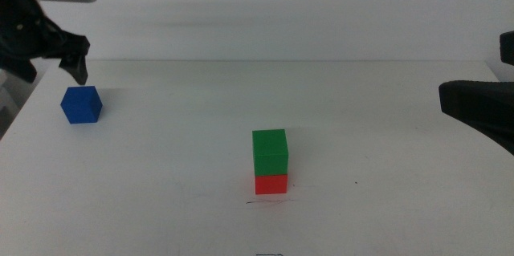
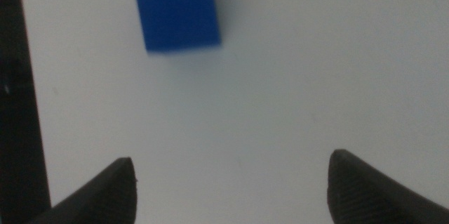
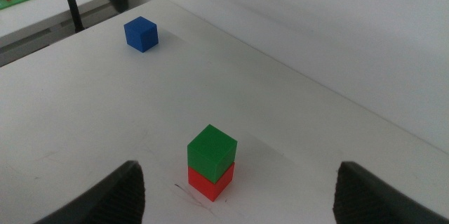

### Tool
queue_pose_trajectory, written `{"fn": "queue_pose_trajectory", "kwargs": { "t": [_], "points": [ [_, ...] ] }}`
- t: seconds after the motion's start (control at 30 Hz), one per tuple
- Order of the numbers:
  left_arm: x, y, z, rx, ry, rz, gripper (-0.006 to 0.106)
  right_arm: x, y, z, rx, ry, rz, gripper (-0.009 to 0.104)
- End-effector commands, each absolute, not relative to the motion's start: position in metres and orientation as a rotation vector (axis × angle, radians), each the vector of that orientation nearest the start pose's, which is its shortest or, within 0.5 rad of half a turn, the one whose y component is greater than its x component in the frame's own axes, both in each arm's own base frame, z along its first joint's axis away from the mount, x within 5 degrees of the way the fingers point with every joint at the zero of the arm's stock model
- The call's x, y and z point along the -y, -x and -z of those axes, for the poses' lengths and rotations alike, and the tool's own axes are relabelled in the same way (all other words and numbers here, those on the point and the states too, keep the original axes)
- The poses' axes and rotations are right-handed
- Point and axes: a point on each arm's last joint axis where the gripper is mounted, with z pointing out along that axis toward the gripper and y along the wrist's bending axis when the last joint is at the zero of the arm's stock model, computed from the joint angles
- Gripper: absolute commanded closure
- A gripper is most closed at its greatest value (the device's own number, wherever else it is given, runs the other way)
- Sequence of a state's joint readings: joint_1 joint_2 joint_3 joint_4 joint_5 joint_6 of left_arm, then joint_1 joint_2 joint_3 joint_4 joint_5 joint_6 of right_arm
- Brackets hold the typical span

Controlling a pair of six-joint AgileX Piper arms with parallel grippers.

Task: Stack red cubes first, then green, then blue cubes in a specific spot.

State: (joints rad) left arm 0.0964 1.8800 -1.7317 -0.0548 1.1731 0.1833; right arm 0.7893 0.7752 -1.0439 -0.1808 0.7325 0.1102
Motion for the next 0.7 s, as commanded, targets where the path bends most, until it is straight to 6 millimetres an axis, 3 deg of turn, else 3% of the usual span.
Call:
{"fn": "queue_pose_trajectory", "kwargs": {
  "t": [0.0, 0.3, 0.67],
  "points": [
    [-0.041, -0.417, -0.324, -2.715, -0.101, -0.002, 0.008, -0.088, -0.104, -0.438, -1.725, 0.679, -0.388, 0.011],
    [-0.052, -0.475, -0.289, -2.737, -0.101, 0.05, 0.008, -0.088, -0.104, -0.438, -1.725, 0.679, -0.388, 0.011],
    [-0.072, -0.492, -0.251, -2.795, -0.041, 0.093, 0.008, -0.088, -0.104, -0.438, -1.725, 0.679, -0.388, 0.011]
  ]
}}
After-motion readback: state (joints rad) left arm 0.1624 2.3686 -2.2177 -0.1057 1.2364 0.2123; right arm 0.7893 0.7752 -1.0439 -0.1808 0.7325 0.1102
